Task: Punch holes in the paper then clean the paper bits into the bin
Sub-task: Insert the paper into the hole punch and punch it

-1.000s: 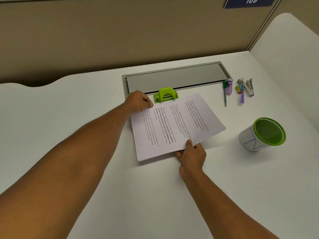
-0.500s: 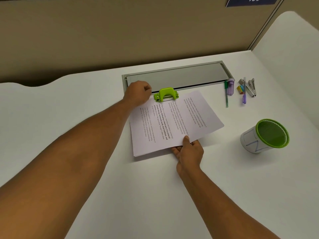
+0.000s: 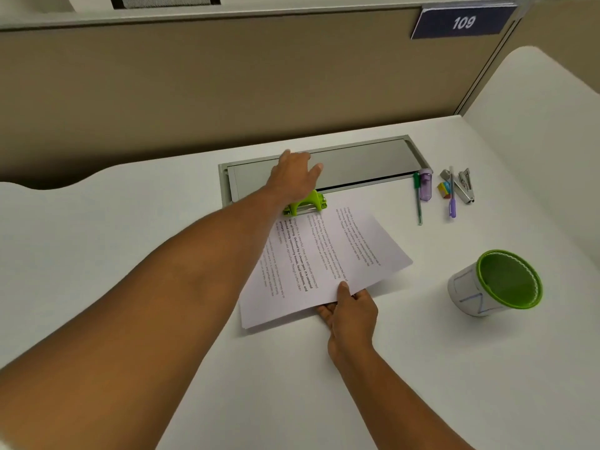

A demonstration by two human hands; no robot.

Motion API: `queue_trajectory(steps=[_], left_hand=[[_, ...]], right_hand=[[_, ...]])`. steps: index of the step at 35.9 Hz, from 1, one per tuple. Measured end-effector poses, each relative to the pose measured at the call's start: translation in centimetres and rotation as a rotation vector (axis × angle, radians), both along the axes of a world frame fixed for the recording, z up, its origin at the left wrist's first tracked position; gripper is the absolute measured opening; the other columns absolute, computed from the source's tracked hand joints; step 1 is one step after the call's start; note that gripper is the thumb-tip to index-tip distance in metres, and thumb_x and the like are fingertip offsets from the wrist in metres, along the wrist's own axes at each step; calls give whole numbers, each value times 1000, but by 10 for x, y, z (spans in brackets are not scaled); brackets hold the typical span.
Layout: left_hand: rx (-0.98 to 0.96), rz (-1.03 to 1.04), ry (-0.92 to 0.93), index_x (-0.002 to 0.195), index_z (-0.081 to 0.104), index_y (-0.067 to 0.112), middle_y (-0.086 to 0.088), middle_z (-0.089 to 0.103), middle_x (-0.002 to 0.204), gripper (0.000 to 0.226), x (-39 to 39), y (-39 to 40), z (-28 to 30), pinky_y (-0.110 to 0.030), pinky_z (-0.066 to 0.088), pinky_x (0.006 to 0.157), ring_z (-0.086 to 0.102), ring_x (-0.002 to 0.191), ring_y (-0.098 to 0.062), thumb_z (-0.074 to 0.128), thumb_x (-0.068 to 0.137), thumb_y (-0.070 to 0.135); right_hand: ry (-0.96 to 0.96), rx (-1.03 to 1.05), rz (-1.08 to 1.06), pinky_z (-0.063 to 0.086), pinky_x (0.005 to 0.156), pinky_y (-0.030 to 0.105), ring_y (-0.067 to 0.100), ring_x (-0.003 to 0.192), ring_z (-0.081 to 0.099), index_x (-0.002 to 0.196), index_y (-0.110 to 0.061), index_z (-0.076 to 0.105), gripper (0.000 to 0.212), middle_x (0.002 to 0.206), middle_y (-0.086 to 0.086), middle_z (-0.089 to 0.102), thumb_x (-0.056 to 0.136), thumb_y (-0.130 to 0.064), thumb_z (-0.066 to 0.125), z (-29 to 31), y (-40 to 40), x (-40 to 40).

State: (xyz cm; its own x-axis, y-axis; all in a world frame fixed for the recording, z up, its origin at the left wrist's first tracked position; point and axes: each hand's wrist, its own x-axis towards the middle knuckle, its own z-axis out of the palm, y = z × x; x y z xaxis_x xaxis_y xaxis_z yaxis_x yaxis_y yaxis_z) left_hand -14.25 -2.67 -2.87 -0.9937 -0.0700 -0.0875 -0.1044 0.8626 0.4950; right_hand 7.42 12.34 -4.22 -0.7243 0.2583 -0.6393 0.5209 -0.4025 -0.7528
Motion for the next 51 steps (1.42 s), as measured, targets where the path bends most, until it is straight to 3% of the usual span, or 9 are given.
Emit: queue_trajectory(steps=[8, 13, 21, 25, 34, 45, 51], left_hand=[[-173, 34, -85, 157, 13, 11, -13, 2, 166, 72, -26, 11, -19, -51, 1, 121, -15, 151, -33, 23, 102, 56], [-196, 43, -102, 158, 6, 12, -13, -8, 165, 73, -29, 11, -24, -53, -6, 120, -23, 149, -34, 20, 101, 57], [-303, 31, -46, 158, 1, 16, -12, -18, 164, 73, -29, 12, -30, -56, -11, 118, -27, 147, -34, 17, 101, 59], [-336, 43, 0, 158, -2, 18, -11, -20, 163, 74, -26, 13, -36, -56, -12, 118, -26, 148, -33, 13, 100, 61], [-292, 56, -40, 157, -10, 22, -7, -23, 163, 77, -27, 12, -42, -59, -14, 116, -29, 147, -31, 9, 97, 66], [-252, 74, -94, 157, -10, 23, -7, -23, 163, 77, -30, 11, -47, -59, -14, 116, -31, 146, -31, 10, 97, 66], [-243, 70, -7, 158, -2, 20, -9, -15, 165, 76, -27, 12, -36, -56, -10, 118, -26, 148, -32, 9, 97, 65]], right_hand=[[-8, -26, -20, 60, 62, 32, 22, 91, 71, 114, -22, 57, 17, 105, 1, 69, 99, -14, 51, -2, 3, -3], [-3, -40, -25, 60, 65, 34, 23, 92, 71, 102, -28, 59, 16, 103, 0, 70, 99, -13, 52, -1, 2, -4], [-4, -44, -23, 61, 67, 34, 22, 94, 70, 112, -24, 60, 18, 106, 1, 70, 99, -13, 52, 0, 2, -3], [2, -50, -27, 60, 62, 30, 21, 93, 70, 103, -27, 60, 17, 105, 1, 70, 99, -13, 52, 1, 1, -4], [2, -61, -23, 61, 67, 33, 22, 94, 71, 100, -30, 61, 19, 104, -2, 71, 99, -13, 52, 2, 3, -4], [0, -68, -18, 60, 66, 33, 20, 91, 72, 112, -25, 62, 20, 101, -1, 73, 99, -14, 52, 2, 4, -4], [0, -84, -26, 60, 65, 33, 18, 87, 73, 110, -25, 63, 19, 97, -2, 74, 99, -13, 52, 3, 4, -4]])
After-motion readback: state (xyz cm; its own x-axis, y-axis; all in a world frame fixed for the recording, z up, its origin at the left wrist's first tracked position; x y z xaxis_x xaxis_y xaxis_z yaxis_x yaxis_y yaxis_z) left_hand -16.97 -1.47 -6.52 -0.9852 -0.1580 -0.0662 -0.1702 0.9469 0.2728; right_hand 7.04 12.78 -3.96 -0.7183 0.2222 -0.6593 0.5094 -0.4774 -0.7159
